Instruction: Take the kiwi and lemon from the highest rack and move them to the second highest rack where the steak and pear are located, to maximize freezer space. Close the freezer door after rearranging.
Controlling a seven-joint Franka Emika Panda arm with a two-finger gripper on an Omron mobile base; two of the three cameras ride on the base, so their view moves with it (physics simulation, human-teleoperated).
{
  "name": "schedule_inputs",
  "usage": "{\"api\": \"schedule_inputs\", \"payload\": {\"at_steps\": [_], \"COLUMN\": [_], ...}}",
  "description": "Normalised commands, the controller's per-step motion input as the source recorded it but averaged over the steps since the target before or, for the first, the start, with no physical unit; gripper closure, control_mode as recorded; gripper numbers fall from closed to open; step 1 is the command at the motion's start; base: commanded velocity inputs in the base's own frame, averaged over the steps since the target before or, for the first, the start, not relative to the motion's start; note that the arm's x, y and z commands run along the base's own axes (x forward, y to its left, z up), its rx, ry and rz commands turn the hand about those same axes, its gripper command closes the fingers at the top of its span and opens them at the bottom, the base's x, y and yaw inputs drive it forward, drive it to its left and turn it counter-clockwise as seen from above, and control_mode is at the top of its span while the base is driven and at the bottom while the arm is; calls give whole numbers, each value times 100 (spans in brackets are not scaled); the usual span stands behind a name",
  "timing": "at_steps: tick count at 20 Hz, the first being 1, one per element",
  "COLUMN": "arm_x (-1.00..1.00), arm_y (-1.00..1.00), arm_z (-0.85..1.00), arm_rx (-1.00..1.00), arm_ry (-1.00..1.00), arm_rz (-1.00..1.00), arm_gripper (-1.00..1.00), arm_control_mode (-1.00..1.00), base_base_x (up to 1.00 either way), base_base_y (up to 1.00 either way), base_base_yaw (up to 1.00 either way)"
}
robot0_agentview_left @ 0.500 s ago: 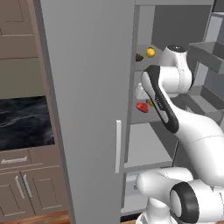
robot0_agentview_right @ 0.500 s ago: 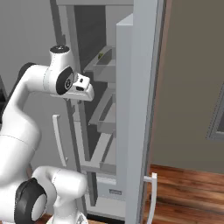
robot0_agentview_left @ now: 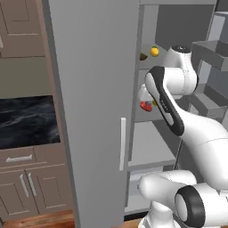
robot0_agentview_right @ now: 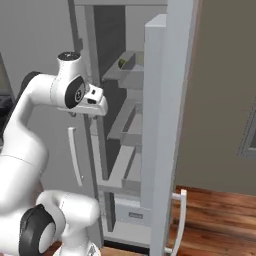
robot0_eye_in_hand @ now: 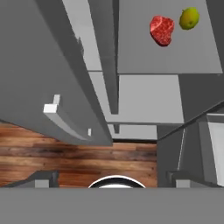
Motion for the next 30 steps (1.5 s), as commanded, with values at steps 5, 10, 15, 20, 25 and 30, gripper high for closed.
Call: {"api": "schedule_inputs", "payload": {"at_steps": [5, 10, 15, 20, 25, 30], "arm_x": [0, 0, 0, 0, 0, 0], "arm_y": [0, 0, 0, 0, 0, 0], "arm_z": [0, 0, 0, 0, 0, 0], "arm_rx": [0, 0, 0, 0, 0, 0], "arm_ry": [0, 0, 0, 0, 0, 0], "arm_rz": [0, 0, 0, 0, 0, 0], "arm_gripper": [-100, -100, -100, -100, -100, -100], "arm_control_mode": [100, 100, 100, 100, 100, 100], "base_base_x": [-2, 9, 23, 36, 43, 33], "base_base_y": [67, 21, 1, 0, -7, -32], "base_base_yaw": [-11, -66, -66, -27, -4, 0]}}
